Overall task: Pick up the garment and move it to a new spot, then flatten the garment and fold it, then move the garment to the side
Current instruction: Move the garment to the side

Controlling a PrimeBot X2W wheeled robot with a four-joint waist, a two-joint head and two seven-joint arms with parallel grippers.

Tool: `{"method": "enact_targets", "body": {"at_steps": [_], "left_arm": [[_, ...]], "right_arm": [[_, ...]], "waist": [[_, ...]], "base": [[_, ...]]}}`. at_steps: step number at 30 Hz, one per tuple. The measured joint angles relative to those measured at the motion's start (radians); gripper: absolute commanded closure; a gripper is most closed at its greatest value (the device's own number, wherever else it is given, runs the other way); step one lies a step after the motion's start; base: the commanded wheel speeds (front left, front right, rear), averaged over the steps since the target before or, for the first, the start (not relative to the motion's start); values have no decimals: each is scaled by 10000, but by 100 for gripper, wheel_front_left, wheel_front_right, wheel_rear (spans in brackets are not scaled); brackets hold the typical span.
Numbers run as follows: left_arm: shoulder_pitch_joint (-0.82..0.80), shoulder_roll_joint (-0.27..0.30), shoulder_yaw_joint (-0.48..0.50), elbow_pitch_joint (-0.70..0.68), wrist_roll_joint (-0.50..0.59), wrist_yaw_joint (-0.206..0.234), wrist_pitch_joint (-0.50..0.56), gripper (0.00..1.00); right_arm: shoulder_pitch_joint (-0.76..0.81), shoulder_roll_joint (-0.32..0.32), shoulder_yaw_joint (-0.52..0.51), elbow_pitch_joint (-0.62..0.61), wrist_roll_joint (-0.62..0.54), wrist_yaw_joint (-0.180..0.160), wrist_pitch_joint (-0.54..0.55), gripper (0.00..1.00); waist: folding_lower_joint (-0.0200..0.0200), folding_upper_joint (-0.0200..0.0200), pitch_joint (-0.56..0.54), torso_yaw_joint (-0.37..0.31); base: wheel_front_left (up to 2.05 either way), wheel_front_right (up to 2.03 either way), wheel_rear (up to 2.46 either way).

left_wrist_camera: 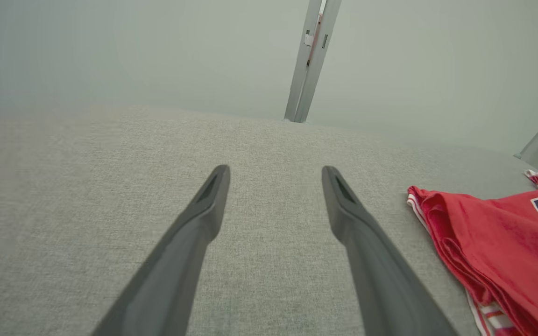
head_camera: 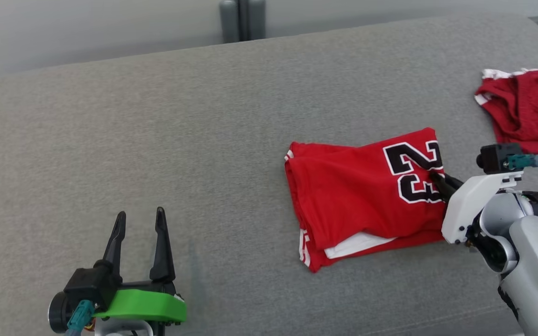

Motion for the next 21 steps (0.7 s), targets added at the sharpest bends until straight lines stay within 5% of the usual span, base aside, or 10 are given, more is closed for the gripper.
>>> {"method": "enact_targets", "body": {"at_steps": [12,21], "left_arm": [[-612,219,-186,207,244,-180,-13,0],[-667,253,-257,163,253,-150,15,0]], "right_arm": [[-236,245,-286,-224,-98,-2,-412,100],[-486,251,-470,-96,-188,-2,-709,100]], "waist": [[0,0,534,-2654],[0,0,952,-3268]], "base": [[0,0,0],[0,0,0]]}}
